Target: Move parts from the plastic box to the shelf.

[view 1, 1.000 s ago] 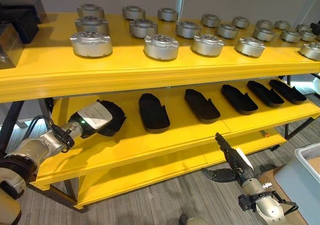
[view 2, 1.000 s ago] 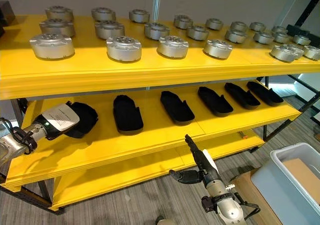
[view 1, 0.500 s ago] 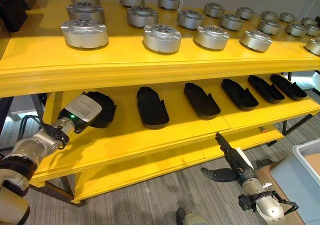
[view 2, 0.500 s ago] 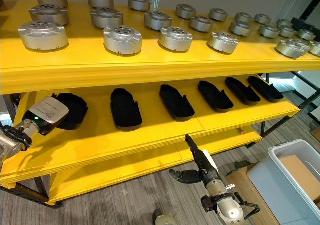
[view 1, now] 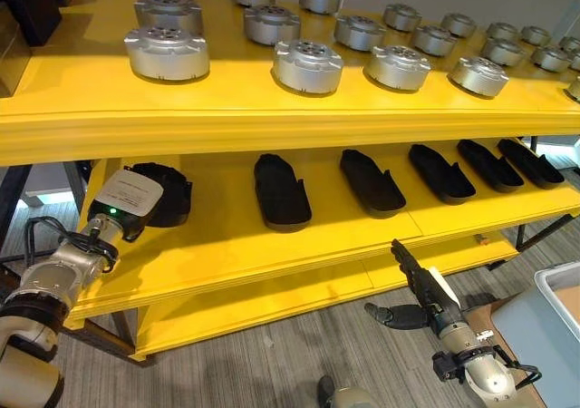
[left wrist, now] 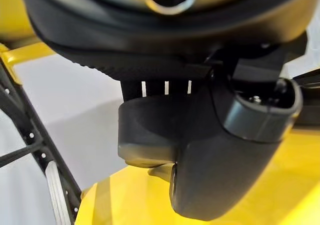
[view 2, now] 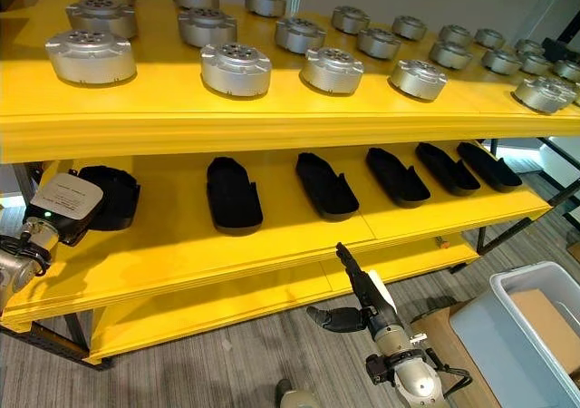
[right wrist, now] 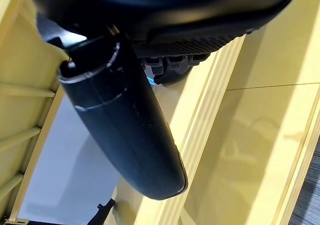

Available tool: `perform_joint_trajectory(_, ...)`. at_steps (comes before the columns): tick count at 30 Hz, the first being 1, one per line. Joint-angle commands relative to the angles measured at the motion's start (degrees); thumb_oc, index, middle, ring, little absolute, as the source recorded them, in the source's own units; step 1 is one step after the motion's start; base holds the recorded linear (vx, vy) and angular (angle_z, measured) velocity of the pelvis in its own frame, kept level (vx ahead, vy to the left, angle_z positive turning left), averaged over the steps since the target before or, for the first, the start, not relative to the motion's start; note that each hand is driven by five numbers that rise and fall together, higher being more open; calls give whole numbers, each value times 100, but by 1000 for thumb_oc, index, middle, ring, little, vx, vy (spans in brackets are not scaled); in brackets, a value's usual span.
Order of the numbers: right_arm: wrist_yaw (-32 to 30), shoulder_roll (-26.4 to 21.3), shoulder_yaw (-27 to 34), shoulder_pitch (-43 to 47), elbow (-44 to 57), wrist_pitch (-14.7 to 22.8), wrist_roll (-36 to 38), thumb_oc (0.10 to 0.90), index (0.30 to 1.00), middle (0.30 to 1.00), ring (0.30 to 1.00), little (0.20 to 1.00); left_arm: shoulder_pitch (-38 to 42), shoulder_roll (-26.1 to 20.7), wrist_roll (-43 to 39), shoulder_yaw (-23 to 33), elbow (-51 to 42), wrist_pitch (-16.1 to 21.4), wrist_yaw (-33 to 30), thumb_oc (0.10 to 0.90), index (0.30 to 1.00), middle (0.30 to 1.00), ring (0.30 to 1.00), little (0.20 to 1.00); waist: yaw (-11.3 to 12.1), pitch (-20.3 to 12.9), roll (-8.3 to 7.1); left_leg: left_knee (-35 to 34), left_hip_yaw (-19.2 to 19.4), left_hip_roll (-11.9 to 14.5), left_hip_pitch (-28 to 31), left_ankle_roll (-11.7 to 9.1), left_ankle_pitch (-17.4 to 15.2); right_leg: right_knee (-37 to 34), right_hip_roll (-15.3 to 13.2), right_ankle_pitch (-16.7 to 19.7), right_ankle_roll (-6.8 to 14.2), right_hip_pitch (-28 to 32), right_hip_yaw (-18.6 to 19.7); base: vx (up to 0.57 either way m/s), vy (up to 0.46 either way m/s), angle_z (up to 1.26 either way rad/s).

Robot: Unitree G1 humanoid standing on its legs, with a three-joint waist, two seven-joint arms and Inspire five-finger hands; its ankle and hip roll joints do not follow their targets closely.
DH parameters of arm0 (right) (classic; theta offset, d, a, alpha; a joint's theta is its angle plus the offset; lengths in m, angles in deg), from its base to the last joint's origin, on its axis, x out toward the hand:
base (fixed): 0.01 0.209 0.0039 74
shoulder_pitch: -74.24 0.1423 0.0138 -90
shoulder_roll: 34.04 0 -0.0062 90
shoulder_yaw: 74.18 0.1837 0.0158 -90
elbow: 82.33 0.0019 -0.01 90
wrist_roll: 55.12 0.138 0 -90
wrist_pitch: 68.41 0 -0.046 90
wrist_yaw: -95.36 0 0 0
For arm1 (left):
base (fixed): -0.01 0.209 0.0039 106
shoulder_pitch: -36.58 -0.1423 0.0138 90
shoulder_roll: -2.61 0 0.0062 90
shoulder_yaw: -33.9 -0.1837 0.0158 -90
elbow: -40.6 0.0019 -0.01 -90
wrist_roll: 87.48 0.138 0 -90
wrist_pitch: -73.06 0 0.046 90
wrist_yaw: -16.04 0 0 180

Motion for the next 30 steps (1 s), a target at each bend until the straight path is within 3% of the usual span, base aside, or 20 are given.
perform_joint_trajectory(1, -73, -98, 455, 365, 733, 476, 269, 900, 1000, 1000, 1000, 1000, 732, -484, -278, 340, 118, -270, -47, 400, 300, 300, 300, 300, 41, -6, -181, 939, -58, 209, -507, 169, -590, -280, -387, -153, 506, 581, 40, 0, 0, 0)
perform_joint_trajectory(8, -42, -132, 479, 407, 721, 462, 265, 900, 1000, 1000, 1000, 1000, 883, -490, -264, 93, 40, -108, 125, 400, 300, 300, 300, 300, 24, 27, -173, 952, -75, 203, -578, 171, -586, -283, -398, -146, 510, 539, 33, 0, 0, 0)
perform_joint_trajectory(15, -28, -150, 455, 421, 743, 442, 285, 900, 1000, 1000, 1000, 1000, 1198, -180, -481, -54, 508, -173, 215, 400, 300, 300, 300, 300, -57, 49, -204, 1042, -68, 222, -695, 179, -591, -257, -373, -137, 504, 447, 52, 0, 0, 0)
perform_joint_trajectory(24, -2, -159, 425, 333, 810, 382, 272, 900, 1000, 1000, 1000, 1000, 1335, 168, -750, 81, 969, -354, 274, 400, 300, 300, 300, 300, -114, 91, -239, 1126, -55, 290, -768, 153, -596, -203, -322, -154, 467, 359, 92, -1, -8, -3)
perform_joint_trajectory(30, 71, -154, 453, 264, 850, 324, 316, 900, 1000, 1000, 1000, 1000, 1329, 117, -861, 220, 1027, -415, 388, 400, 300, 300, 300, 300, -109, 126, -265, 1120, -57, 336, -811, 128, -562, -213, -261, -132, 447, 299, 106, -9, -15, -4)
